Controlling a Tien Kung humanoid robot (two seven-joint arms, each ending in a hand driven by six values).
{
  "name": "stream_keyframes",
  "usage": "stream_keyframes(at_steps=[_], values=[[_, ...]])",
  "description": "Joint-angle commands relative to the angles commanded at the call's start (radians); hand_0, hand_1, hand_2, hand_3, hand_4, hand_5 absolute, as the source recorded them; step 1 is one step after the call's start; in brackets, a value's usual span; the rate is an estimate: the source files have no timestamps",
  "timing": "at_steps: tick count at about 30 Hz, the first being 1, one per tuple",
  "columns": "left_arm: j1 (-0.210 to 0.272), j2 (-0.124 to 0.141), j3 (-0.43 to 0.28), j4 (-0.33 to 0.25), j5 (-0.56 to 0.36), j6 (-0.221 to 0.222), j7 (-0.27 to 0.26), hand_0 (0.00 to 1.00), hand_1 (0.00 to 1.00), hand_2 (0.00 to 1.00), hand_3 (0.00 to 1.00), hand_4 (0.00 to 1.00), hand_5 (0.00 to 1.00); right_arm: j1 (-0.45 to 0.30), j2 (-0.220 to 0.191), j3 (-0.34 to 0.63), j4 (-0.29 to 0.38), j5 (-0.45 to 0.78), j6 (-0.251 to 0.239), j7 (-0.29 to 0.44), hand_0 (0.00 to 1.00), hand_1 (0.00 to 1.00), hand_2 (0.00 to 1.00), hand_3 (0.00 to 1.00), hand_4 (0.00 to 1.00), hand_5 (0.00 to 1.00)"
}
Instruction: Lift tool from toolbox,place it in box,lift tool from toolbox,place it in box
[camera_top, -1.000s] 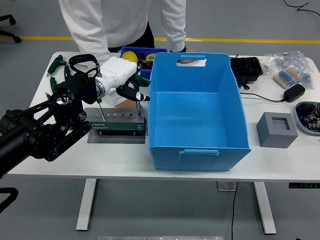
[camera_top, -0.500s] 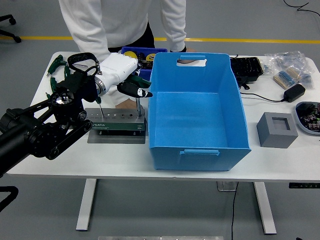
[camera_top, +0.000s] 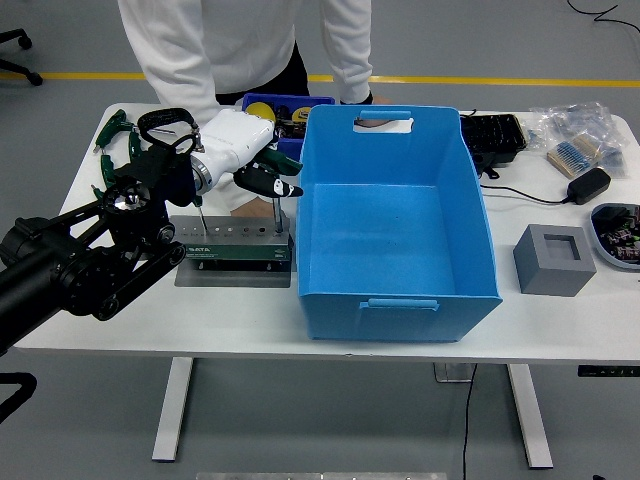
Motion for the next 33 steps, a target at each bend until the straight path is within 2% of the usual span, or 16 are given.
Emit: stream_keyframes(at_steps=[2, 3, 8, 9, 14, 15, 26, 27, 32, 33], values=[[0.001, -0.001, 0.006, 0.003, -0.010, 0.014, 0.006, 0.316, 0.093, 0.121, 0.161, 0.998, 0.741, 0.000, 0.000, -0.001, 0.000, 0.002, 0.000, 0.001, 0.700, 0.706, 0.762, 0.610, 0.845, 0.731], [0.001, -0.001, 0.008, 0.004, -0.014, 0.019, 0.008, 0.201, 0.058, 0.098, 0.124, 0.998, 0.752, 0.000, 0.000, -0.001, 0.000, 0.002, 0.000, 0.001, 0.700, 0.708, 0.762, 0.610, 0.845, 0.730], [0.001, -0.003, 0.015, 0.012, -0.034, 0.051, 0.012, 0.201, 0.058, 0.098, 0.124, 0.998, 0.752, 0.001, -0.001, -0.001, 0.000, 0.001, 0.000, 0.001, 0.700, 0.708, 0.762, 0.610, 0.845, 0.730], [0.001, -0.004, 0.016, 0.014, -0.037, 0.059, 0.011, 0.162, 0.023, 0.060, 0.065, 0.998, 0.761, 0.001, -0.001, -0.001, 0.000, 0.002, 0.000, 0.001, 0.701, 0.706, 0.761, 0.611, 0.846, 0.730], [0.003, -0.007, 0.024, 0.025, -0.058, 0.100, -0.008, 0.162, 0.023, 0.060, 0.065, 0.998, 0.761, 0.001, -0.001, -0.001, 0.000, 0.002, 0.000, 0.001, 0.701, 0.706, 0.761, 0.611, 0.846, 0.730], [0.003, -0.007, 0.026, 0.026, -0.062, 0.106, -0.012, 0.160, 0.003, 0.038, 0.027, 0.998, 0.766, 0.001, -0.001, -0.002, 0.000, 0.002, 0.000, 0.001, 0.701, 0.707, 0.762, 0.611, 0.845, 0.730], [0.002, -0.002, 0.034, 0.025, -0.082, 0.155, -0.046, 0.155, 0.002, 0.026, 0.011, 0.998, 0.761, 0.001, -0.001, 0.000, 0.000, -0.002, 0.000, 0.000, 0.701, 0.707, 0.762, 0.611, 0.845, 0.730], [0.002, -0.002, 0.034, 0.024, -0.082, 0.157, -0.048, 0.147, 0.002, 0.022, 0.011, 0.882, 0.737, 0.001, -0.001, 0.000, 0.000, -0.002, 0.000, 0.000, 0.700, 0.707, 0.762, 0.611, 0.845, 0.730], [0.003, 0.003, 0.035, 0.016, -0.090, 0.160, -0.056, 0.147, 0.002, 0.022, 0.011, 0.882, 0.737, 0.000, -0.001, 0.001, 0.000, -0.004, 0.000, 0.000, 0.700, 0.707, 0.762, 0.611, 0.845, 0.730], [0.002, 0.004, 0.035, 0.014, -0.091, 0.159, -0.058, 0.146, 0.002, 0.020, 0.009, 0.811, 0.684, 0.000, -0.001, 0.001, 0.000, -0.003, 0.000, 0.000, 0.700, 0.707, 0.761, 0.610, 0.845, 0.730]])
